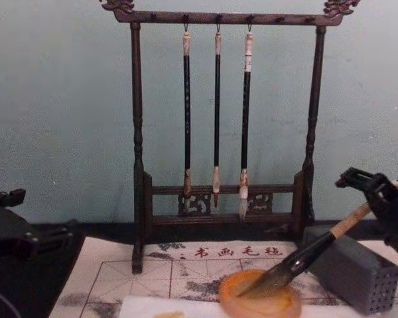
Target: Pick up the brush from the inkstone, write on the paper, then place the brush back to its original position.
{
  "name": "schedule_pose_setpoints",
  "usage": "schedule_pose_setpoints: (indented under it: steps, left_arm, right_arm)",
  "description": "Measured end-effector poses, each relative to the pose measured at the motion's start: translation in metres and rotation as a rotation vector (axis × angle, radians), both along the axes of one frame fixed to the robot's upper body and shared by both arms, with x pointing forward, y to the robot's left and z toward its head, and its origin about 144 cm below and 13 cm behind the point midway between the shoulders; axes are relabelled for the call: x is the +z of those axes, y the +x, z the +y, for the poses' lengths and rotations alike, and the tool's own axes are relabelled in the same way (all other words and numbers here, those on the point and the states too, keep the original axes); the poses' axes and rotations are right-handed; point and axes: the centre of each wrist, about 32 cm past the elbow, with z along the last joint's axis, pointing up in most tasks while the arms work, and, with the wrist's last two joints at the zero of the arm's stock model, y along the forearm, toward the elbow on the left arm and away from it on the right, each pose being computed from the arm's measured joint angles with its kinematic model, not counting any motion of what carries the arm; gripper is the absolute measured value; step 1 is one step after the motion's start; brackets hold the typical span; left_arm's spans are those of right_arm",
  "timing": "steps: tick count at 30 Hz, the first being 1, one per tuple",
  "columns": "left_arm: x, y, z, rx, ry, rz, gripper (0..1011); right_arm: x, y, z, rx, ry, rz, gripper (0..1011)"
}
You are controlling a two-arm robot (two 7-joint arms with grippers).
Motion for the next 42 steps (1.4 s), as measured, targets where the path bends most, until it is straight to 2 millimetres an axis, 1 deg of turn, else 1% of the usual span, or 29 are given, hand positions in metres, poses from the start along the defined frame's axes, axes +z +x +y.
schedule_pose_setpoints:
  steps: [2, 3, 7, 9, 11, 13, 17, 18, 21, 24, 28, 33, 34, 37, 42]
  left_arm:
    - [0.0, 0.0, 0.0, 0.0, 0.0, 0.0, 1001]
    - [0.0, 0.0, 0.0, 0.0, 0.0, 0.0, 1001]
    - [0.0, 0.0, 0.0, 0.0, 0.0, 0.0, 1001]
    - [0.0, 0.0, 0.0, 0.0, 0.0, 0.0, 1001]
    - [0.0, 0.0, 0.0, 0.0, 0.0, 0.0, 1001]
    - [0.0, 0.0, 0.0, 0.0, 0.0, 0.0, 1001]
    - [0.0, 0.0, 0.0, 0.0, 0.0, 0.0, 1001]
    - [0.0, 0.0, 0.0, 0.0, 0.0, 0.0, 1001]
    - [0.0, 0.0, 0.0, 0.0, 0.0, 0.0, 1001]
    - [0.0, 0.0, 0.0, 0.0, 0.0, 0.0, 1001]
    - [0.0, 0.0, 0.0, 0.0, 0.0, 0.0, 1001]
    - [0.0, 0.0, 0.0, 0.0, 0.0, 0.0, 1001]
    - [0.0, 0.0, 0.0, 0.0, 0.0, 0.0, 1001]
    - [0.0, 0.0, 0.0, 0.0, 0.0, 0.0, 1001]
    - [0.0, 0.0, 0.0, 0.0, 0.0, 0.0, 1001]
  right_arm:
    - [0.001, -0.006, -0.004, 0.006, 0.003, 0.001, 1002]
    - [0.001, -0.006, -0.004, 0.006, 0.003, 0.001, 1002]
    - [0.001, -0.023, -0.013, 0.02, -0.004, -0.013, 1002]
    - [0.002, -0.026, -0.014, 0.024, -0.007, -0.018, 1002]
    - [0.0, -0.038, -0.019, 0.037, -0.029, -0.036, 1002]
    - [-0.001, -0.043, -0.021, 0.043, -0.044, -0.047, 1002]
    - [-0.006, -0.06, -0.026, 0.073, -0.115, -0.104, 1002]
    - [-0.006, -0.06, -0.026, 0.073, -0.115, -0.104, 1002]
    - [-0.012, -0.072, -0.028, 0.116, -0.194, -0.176, 1003]
    - [-0.016, -0.08, -0.03, 0.151, -0.258, -0.236, 1002]
    - [-0.02, -0.085, -0.031, 0.18, -0.31, -0.282, 1002]
    - [-0.029, -0.092, -0.032, 0.233, -0.433, -0.36, 1002]
    - [-0.029, -0.092, -0.032, 0.233, -0.433, -0.36, 1002]
    - [-0.035, -0.096, -0.031, 0.258, -0.514, -0.394, 1002]
    - [-0.042, -0.099, -0.032, 0.289, -0.599, -0.431, 1002]
